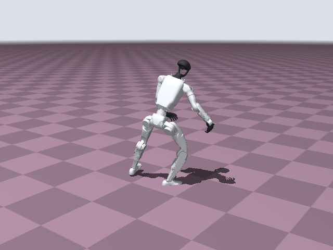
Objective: Kungfu
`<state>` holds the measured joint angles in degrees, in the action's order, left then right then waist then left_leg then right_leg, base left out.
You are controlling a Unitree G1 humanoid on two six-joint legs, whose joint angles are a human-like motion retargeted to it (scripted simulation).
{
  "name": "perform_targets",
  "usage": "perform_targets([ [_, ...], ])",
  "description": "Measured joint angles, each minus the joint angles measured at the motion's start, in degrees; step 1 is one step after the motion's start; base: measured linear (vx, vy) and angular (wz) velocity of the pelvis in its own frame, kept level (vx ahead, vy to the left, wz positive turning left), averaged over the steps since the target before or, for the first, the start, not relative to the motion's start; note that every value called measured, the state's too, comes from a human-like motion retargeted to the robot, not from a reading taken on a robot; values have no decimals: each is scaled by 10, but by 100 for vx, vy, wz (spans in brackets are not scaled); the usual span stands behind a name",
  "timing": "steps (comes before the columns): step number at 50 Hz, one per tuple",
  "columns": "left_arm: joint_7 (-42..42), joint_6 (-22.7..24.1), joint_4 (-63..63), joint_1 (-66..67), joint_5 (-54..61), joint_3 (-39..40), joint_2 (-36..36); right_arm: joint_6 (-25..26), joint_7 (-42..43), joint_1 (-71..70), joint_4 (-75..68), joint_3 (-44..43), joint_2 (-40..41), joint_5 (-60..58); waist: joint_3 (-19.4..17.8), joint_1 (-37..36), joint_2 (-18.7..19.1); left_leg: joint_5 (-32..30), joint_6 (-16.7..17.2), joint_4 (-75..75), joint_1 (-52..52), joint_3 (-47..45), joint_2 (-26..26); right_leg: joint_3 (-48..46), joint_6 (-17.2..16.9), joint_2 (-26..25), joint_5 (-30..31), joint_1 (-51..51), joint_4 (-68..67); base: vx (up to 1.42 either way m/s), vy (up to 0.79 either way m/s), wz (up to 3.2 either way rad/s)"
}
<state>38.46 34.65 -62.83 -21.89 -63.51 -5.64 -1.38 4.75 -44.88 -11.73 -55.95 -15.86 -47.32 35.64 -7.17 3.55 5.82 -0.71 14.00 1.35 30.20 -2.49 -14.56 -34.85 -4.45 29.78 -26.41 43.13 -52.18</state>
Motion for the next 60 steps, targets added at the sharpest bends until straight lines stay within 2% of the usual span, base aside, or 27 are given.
perform_targets([
  [2, 41, -27, -24, 30, -36, 2, 1, 44, -88, -112, -34, 108, 67, -48, -12, -22, 10, -44, -15, -13, 9, -57, -12, -4, 2, 7, -8, 14, -12, -26, 0, 43],
  [4, 71, -58, -38, 48, -57, 7, 4, 72, -201, -172, -42, 183, 141, -138, -27, -44, 23, -83, -1, -26, 9, -81, -16, -10, 0, 15, -17, 19, -29, -10, 2, 32],
  [5, 81, -73, -41, 57, -63, 14, 5, 70, -256, -191, -40, 213, 179, -189, -35, -50, 29, -98, 10, -30, 9, -88, -14, -12, -3, 21, -20, 19, -39, -1, 11, 53],
  [7, 89, -88, -35, 71, -62, 26, 8, 14, -294, -196, -35, 229, 234, -284, -49, -50, 34, -117, 10, -25, 21, -78, 13, -2, -15, 48, -18, 25, -56, 4, 22, 69],
  [10, 95, -93, -26, 90, -45, 45, 19, -36, -280, -183, -51, 228, 295, -345, -55, -39, 36, -122, 10, -24, 29, -90, 37, 11, -25, 74, -12, 29, -72, 13, 19, 57],
  [12, 87, -100, -24, 103, -31, 53, 29, -13, -266, -171, -85, 209, 335, -331, -48, -28, 35, -123, 10, -27, 30, -95, 43, 11, -30, 82, -6, 25, -71, 22, 9, 38],
  [15, 67, -114, -15, 121, -6, 52, 45, 46, -235, -163, -117, 181, 360, -248, -40, -23, 28, -127, 10, -28, 23, -92, 46, 6, -31, 85, 9, 10, -61, 31, 3, 7],
  [17, 63, -125, -1, 130, 9, 47, 51, 53, -207, -160, -113, 175, 351, -201, -38, -28, 19, -126, 10, -21, 16, -82, 44, 12, -31, 80, 19, 0, -50, 33, -1, -18],
  [21, 59, -158, 31, 152, 44, 52, 47, 25, -146, -151, -81, 189, 309, -181, -29, -39, 5, -119, 10, 6, 15, -80, 29, 6, -31, 61, 41, -33, -18, 39, -4, -13],
  [25, 40, -193, 49, 178, 113, 83, 20, -3, -98, -145, -37, 208, 286, -160, -16, -64, 2, -117, 7, 54, 30, -120, -22, -24, -26, 21, 68, -88, 37, 55, -6, 13],
  [30, 16, -159, 73, 206, 236, 133, -5, 4, -118, -159, 28, 243, 284, -116, 4, -92, -22, -84, -73, 145, 66, -248, -36, -47, -35, 29, 130, -143, 114, 64, 15, 66],
  [36, -33, -121, 101, 267, 331, 218, 2, -5, -154, -192, 108, 305, 306, -133, 26, -153, -43, -1, -91, 201, 56, -186, -1, -37, -58, 25, 228, -226, 207, 89, 32, 21],
  [39, -57, -112, 111, 286, 371, 261, 9, -19, -155, -216, 131, 336, 322, -122, 45, -165, -47, 32, -104, 230, 59, -182, 15, -32, -85, 19, 312, -285, 270, 98, 45, 87],
  [43, -124, -93, 125, 281, 422, 324, 31, -42, -129, -264, 149, 376, 329, -85, 67, -175, -35, 80, -127, 266, 60, -140, 49, -46, -103, 3, 465, -381, 354, 85, 45, 113],
  [45, -163, -88, 134, 275, 445, 349, 54, -58, -112, -286, 159, 390, 326, -64, 78, -185, -35, 96, -138, 274, 49, -124, 72, -31, -81, -3, 525, -419, 385, 81, 39, 104],
  [47, -195, -79, 143, 266, 462, 371, 88, -75, -99, -307, 175, 399, 317, -47, 88, -188, -37, 105, -140, 271, 36, -106, 95, 67, -96, -45, 502, -431, 394, 72, 28, 119],
  [49, -229, -65, 146, 247, 485, 384, 134, -94, -87, -325, 197, 400, 301, -37, 102, -181, -21, 107, -137, 271, 31, -71, 93, 189, -106, -133, 415, -421, 373, 63, 5, 150],
  [51, -271, -50, 138, 220, 515, 382, 180, -120, -67, -331, 222, 397, 281, -33, 112, -152, -9, 106, -136, 272, 23, -28, 105, 249, -106, -212, 341, -418, 351, 67, 7, 227],
  [53, -329, -39, 125, 188, 555, 360, 224, -155, -37, -322, 253, 393, 257, -26, 116, -116, -6, 101, -145, 259, -3, 11, 146, 267, -106, -253, 280, -412, 325, 64, 26, 243],
  [55, -400, -37, 116, 150, 607, 314, 259, -195, 6, -301, 289, 388, 224, -18, 114, -90, -15, 87, -169, 222, -55, 31, 205, 296, -106, -258, 227, -393, 284, 60, 40, 189],
  [58, -512, -62, 118, 66, 682, 216, 294, -267, 86, -251, 352, 362, 180, -23, 102, -66, -23, 72, -189, 175, -127, 64, 243, 358, -64, -312, 181, -321, 255, 45, 14, 120],
  [60, -598, -98, 125, 6, 734, 151, 289, -325, 144, -204, 394, 329, 167, -50, 94, -38, -27, 65, -202, 153, -168, 91, 266, 389, -32, -344, 185, -269, 275, 39, 6, 132],
])
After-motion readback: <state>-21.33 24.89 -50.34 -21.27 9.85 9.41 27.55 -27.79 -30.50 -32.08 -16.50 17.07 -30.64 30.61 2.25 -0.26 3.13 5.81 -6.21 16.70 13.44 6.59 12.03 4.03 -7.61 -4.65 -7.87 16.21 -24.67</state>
